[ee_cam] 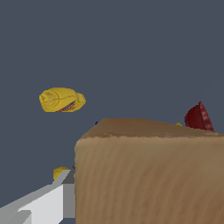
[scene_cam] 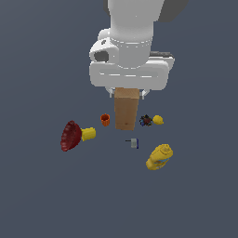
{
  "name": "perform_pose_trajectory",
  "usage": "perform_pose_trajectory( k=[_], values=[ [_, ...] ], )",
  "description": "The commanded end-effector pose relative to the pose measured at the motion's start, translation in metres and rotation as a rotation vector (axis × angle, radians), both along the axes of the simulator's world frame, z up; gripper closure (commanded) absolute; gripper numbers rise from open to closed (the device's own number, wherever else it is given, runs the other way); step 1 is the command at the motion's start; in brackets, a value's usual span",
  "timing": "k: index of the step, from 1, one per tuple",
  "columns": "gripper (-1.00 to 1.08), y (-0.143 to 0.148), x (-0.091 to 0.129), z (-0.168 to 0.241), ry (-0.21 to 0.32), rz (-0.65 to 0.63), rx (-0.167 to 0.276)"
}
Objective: Pick up a designated object from a clutter of objects.
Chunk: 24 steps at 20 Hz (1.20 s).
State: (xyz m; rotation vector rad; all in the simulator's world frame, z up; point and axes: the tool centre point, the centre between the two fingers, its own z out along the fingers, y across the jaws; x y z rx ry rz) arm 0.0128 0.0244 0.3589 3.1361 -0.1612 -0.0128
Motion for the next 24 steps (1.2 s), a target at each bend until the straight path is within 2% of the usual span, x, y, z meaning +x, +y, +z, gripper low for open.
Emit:
perform_pose_trajectory(
  k=[1,13,24],
  values=[
    [1.08,0.003,0.007,0.026,-0.008,0.000,0.000],
    [1.08,0.015,0.033,0.104,-0.008,0.000,0.001],
    [1.08,0.020,0.045,0.137,-0.008,0.000,0.001]
  ],
)
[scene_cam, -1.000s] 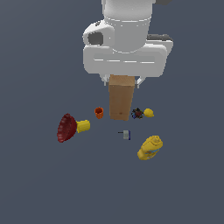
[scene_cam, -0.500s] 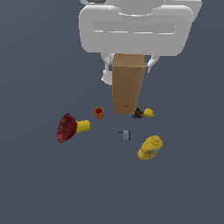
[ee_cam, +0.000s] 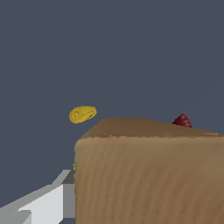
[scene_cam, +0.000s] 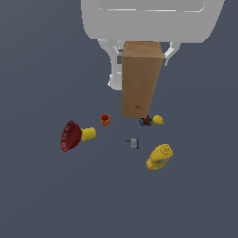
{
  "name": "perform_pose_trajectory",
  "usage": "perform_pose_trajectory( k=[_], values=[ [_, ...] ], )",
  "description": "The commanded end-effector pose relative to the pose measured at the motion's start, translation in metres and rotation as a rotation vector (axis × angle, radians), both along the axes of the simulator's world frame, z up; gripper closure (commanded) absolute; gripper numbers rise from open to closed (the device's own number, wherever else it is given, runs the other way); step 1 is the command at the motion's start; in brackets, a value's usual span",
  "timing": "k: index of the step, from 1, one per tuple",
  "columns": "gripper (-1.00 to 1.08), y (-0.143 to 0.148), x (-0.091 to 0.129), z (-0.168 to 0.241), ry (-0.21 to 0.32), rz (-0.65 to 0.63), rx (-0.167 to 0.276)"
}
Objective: Pick up a designated object from a clutter of objects.
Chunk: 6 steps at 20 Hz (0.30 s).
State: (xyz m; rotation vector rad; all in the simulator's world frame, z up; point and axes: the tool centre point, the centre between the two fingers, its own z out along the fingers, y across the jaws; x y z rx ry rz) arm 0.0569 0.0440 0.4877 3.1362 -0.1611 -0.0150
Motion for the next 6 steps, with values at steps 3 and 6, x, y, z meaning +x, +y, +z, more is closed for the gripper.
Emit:
perform_pose_trajectory(
  k=[3,6],
  values=[
    [1.08,0.0008,0.0024,0.0109,-0.010,0.000,0.001],
    [1.08,0.0009,0.0028,0.0118,-0.010,0.000,0.001]
  ],
)
